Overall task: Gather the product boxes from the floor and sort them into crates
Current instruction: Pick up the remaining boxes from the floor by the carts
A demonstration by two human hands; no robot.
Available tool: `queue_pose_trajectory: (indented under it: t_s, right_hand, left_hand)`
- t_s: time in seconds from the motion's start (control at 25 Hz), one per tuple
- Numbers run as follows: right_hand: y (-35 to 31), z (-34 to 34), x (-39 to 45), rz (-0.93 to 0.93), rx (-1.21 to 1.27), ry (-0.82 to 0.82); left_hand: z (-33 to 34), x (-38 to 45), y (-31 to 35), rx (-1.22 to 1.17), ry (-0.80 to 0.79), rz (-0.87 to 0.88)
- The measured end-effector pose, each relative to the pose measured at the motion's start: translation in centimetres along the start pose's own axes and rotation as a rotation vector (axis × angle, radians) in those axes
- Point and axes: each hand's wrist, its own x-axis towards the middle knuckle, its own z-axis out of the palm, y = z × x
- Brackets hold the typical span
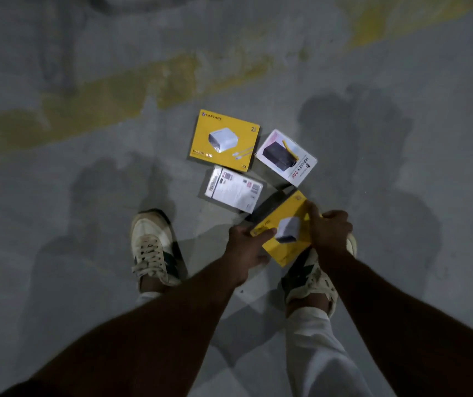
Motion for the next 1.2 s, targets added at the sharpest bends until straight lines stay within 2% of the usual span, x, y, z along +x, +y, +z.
queue_pose_trajectory:
  t_s: [0.12, 0.2, 0.32, 0.4, 0.52, 0.6, 0.68, 0.76, 0.84, 0.92, 1.0, 1.08, 1.2]
  right_hand:
    - [0.1, -2.5, -0.2, 0.013, 0.184, 0.089]
    - [-1.2, -3.3, -0.7, -0.121, 0.22, 0.091]
    - [-5.1, -2.9, -1.1, -0.35, 0.208, 0.08]
    - [-8.7, -1.7, -1.2, -0.509, 0.096, 0.099]
    - [-13.5, 1.5, -1.0, -0.851, -0.069, 0.153]
    - [-16.3, 4.6, -0.4, -1.007, -0.218, 0.063]
    - [-18.5, 7.8, 0.4, -1.104, -0.481, -0.094]
    - [-19.4, 10.0, 0.8, -1.044, -0.762, -0.206]
    - [-18.7, 11.2, 0.7, -0.983, -0.874, -0.172]
    - [-17.5, 11.2, 0.3, -0.945, -0.832, -0.151]
    - [-16.7, 10.6, 0.5, -0.929, -0.768, -0.257]
    - [-16.5, 10.1, 0.8, -0.839, -0.629, -0.377]
    - [-16.2, 10.4, 1.3, -0.665, -0.384, -0.422]
  left_hand:
    - [0.8, -2.4, -0.2, 0.055, -0.118, 0.022]
    - [1.2, -3.7, -0.1, 0.201, -0.175, 0.152]
    - [0.3, -4.0, 1.3, 0.243, -0.252, 0.342]
    - [-1.6, -3.2, 3.3, 0.16, -0.155, 0.39]
    - [-5.5, -0.6, 6.4, -0.179, 0.138, 0.325]
    - [-8.4, 0.9, 8.9, -0.342, 0.307, 0.334]
    - [-10.9, 2.5, 11.1, -0.343, 0.387, 0.361]
    - [-12.0, 3.9, 12.6, -0.243, 0.394, 0.341]
    - [-11.5, 5.0, 13.6, -0.192, 0.256, 0.277]
    - [-10.4, 5.4, 13.9, -0.182, 0.128, 0.227]
    - [-9.8, 6.0, 13.7, -0.179, 0.089, 0.204]
    - [-9.5, 5.7, 13.8, -0.221, 0.046, 0.186]
    - [-9.5, 5.4, 13.7, -0.285, -0.01, 0.171]
